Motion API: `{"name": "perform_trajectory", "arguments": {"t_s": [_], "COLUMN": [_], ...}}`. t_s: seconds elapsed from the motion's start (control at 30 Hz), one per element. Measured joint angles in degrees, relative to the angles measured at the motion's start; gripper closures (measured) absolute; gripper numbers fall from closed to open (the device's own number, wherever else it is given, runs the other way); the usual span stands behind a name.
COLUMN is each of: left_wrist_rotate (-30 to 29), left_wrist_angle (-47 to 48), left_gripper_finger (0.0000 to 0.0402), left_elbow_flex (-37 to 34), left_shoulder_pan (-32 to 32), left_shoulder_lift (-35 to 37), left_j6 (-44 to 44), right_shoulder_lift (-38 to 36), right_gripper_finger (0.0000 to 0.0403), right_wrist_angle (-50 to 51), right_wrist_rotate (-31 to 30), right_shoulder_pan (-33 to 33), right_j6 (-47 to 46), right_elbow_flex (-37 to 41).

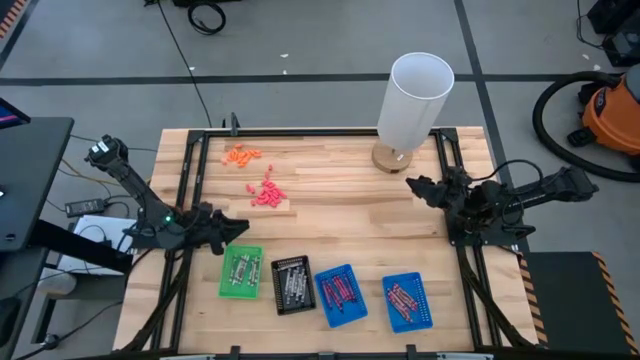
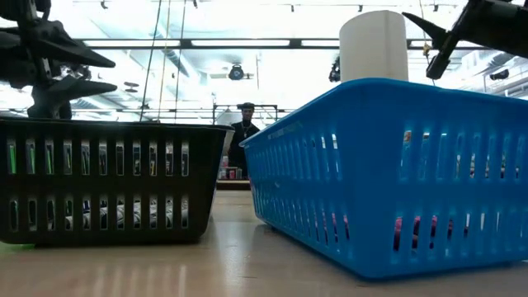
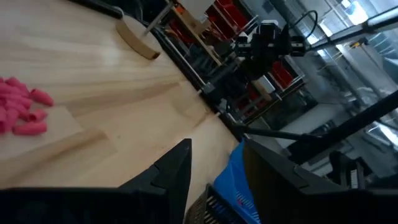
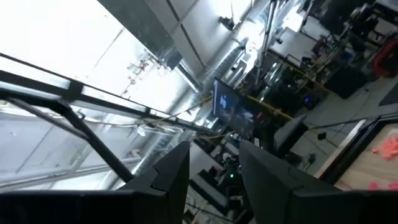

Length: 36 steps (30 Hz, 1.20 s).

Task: Sort crayons
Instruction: Return to Home Position

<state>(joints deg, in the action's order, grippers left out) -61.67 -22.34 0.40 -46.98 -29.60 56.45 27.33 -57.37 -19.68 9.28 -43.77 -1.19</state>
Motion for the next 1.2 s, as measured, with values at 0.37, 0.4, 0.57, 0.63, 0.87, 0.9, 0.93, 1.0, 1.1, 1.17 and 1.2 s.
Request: {"name": "perform_trajectory", "arguments": {"t_s": [0.37, 0.4, 0.57, 0.63, 0.87, 0.9, 0.93, 1.0, 1.1, 1.17, 1.2], "left_wrist_rotate": [-1.71, -1.70, -1.65, -1.64, -1.60, -1.60, -1.56, -1.53, -1.53, -1.53, -1.52], "left_wrist_angle": [-8.03, -7.44, -2.72, -2.66, -2.65, -2.66, -2.64, -2.66, -2.64, -2.64, -2.64], "left_gripper_finger": [0.0249, 0.0249, 0.0249, 0.0249, 0.0249, 0.0249, 0.0249, 0.0249, 0.0249, 0.0249, 0.0249], "left_elbow_flex": [-0.02, -0.02, -0.02, -0.02, -0.02, -0.02, -0.02, -0.02, -0.02, -0.02, -0.02], "left_shoulder_pan": [3.18, 3.40, 3.80, 3.80, 3.80, 3.80, 3.80, 3.80, 3.80, 3.80, 3.80], "left_shoulder_lift": [0.07, 0.05, -0.03, -0.01, -0.01, -0.01, -0.01, -0.01, -0.01, -0.01, -0.01], "left_j6": [-11.33, -13.80, -29.46, -33.81, -37.90, -37.84, -37.86, -37.84, -37.84, -37.84, -37.84], "right_shoulder_lift": [0.02, 0.02, 0.23, 0.27, 0.29, 0.29, 0.29, 0.29, 0.29, 0.29, 0.29], "right_gripper_finger": [0.0254, 0.0254, 0.0254, 0.0254, 0.0254, 0.0254, 0.0254, 0.0254, 0.0254, 0.0254, 0.0254], "right_wrist_angle": [3.01, 4.04, 5.13, 5.19, 5.19, 5.18, 5.18, 5.19, 5.19, 5.18, 5.19], "right_wrist_rotate": [0.89, 1.17, 1.33, 1.35, 1.35, 1.35, 1.35, 1.35, 1.34, 1.35, 1.35], "right_shoulder_pan": [0.00, 0.00, 0.00, 0.00, 0.00, 0.00, 0.00, 0.00, 0.00, 0.00, 0.00], "right_j6": [13.70, 17.38, 26.02, 26.21, 25.50, 25.51, 25.53, 25.51, 25.51, 25.51, 25.51], "right_elbow_flex": [-0.02, -0.02, -0.02, -0.02, -0.02, -0.02, -0.02, -0.02, -0.03, -0.04, -0.04]}}
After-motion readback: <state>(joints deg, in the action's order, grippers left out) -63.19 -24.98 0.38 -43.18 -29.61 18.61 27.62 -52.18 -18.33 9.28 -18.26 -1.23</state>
